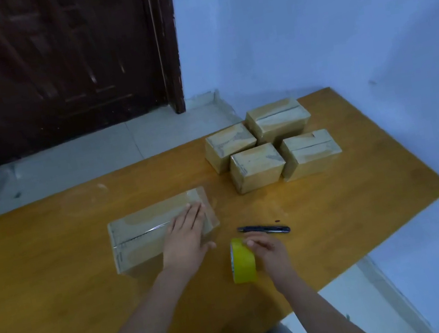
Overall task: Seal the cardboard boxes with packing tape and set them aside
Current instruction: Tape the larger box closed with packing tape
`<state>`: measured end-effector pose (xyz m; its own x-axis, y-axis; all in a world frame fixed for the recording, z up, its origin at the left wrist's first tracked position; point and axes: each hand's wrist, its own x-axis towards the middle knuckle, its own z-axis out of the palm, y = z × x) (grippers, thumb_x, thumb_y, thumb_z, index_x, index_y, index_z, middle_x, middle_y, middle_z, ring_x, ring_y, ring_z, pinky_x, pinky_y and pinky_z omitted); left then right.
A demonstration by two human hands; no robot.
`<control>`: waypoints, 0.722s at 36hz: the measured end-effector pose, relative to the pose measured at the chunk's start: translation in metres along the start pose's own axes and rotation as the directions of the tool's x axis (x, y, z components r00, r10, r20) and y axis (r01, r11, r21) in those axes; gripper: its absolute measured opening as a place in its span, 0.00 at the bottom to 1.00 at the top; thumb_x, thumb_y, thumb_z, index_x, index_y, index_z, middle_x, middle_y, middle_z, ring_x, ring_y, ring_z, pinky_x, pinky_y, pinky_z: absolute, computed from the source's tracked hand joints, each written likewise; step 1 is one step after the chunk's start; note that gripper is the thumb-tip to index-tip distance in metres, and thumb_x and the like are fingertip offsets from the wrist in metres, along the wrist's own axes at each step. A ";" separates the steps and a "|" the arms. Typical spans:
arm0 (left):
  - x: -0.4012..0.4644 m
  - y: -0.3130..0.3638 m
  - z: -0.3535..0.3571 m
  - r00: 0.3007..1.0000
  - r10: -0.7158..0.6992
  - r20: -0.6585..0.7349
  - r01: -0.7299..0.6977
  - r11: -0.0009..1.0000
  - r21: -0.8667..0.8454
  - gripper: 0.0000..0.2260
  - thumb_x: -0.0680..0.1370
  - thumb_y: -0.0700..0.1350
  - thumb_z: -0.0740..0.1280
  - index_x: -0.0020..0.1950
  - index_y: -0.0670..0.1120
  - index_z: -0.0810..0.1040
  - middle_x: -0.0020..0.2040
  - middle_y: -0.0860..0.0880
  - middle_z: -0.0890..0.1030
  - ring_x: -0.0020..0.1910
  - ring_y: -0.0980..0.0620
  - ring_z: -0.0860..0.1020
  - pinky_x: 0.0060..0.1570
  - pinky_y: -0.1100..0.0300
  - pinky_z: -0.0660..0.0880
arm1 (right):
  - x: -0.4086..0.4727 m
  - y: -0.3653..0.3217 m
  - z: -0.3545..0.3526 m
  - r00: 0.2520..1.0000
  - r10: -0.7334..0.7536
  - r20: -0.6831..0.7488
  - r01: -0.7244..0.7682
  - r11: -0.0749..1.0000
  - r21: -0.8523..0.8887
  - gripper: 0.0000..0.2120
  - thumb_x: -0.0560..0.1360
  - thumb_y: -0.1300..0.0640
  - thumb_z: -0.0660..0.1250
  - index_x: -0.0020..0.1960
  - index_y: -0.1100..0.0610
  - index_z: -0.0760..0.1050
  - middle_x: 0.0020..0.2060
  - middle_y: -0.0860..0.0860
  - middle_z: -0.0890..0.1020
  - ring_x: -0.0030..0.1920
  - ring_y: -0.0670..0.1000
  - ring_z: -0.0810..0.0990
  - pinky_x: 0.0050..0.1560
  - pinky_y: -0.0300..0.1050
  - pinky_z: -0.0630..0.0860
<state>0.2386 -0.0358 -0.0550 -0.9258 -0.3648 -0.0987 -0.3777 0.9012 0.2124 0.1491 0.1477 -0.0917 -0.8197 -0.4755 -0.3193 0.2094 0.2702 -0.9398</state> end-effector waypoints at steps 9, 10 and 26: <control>0.052 0.006 -0.024 0.965 -0.261 -0.038 0.247 0.944 -0.219 0.31 0.77 0.59 0.60 0.75 0.45 0.61 0.73 0.49 0.62 0.73 0.49 0.57 0.70 0.56 0.54 | 0.019 -0.004 -0.014 0.998 0.047 0.033 -0.046 0.999 -0.025 0.09 0.73 0.64 0.70 0.39 0.51 0.82 0.46 0.47 0.82 0.50 0.46 0.80 0.55 0.44 0.74; 0.060 0.008 -0.021 0.960 -0.280 0.007 0.276 0.942 -0.191 0.28 0.77 0.56 0.62 0.73 0.45 0.63 0.72 0.48 0.64 0.72 0.48 0.59 0.70 0.56 0.55 | 0.022 -0.005 -0.015 0.998 0.035 0.056 -0.033 0.999 -0.040 0.10 0.73 0.64 0.70 0.39 0.50 0.81 0.46 0.46 0.82 0.50 0.45 0.79 0.54 0.42 0.74; 0.082 0.003 -0.007 0.947 -0.321 -0.026 0.307 0.923 -0.232 0.10 0.76 0.52 0.67 0.48 0.47 0.81 0.47 0.50 0.78 0.51 0.51 0.68 0.55 0.58 0.59 | 0.054 0.002 -0.027 0.963 0.060 0.263 -0.052 0.998 -0.038 0.15 0.71 0.63 0.72 0.32 0.45 0.83 0.47 0.50 0.82 0.53 0.48 0.80 0.58 0.49 0.72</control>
<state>0.1615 -0.0642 -0.0556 -0.7555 -0.6409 -0.1361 -0.6353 0.6659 0.3910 0.0904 0.1449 -0.1073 -0.6364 -0.6618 -0.3962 0.2310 0.3265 -0.9165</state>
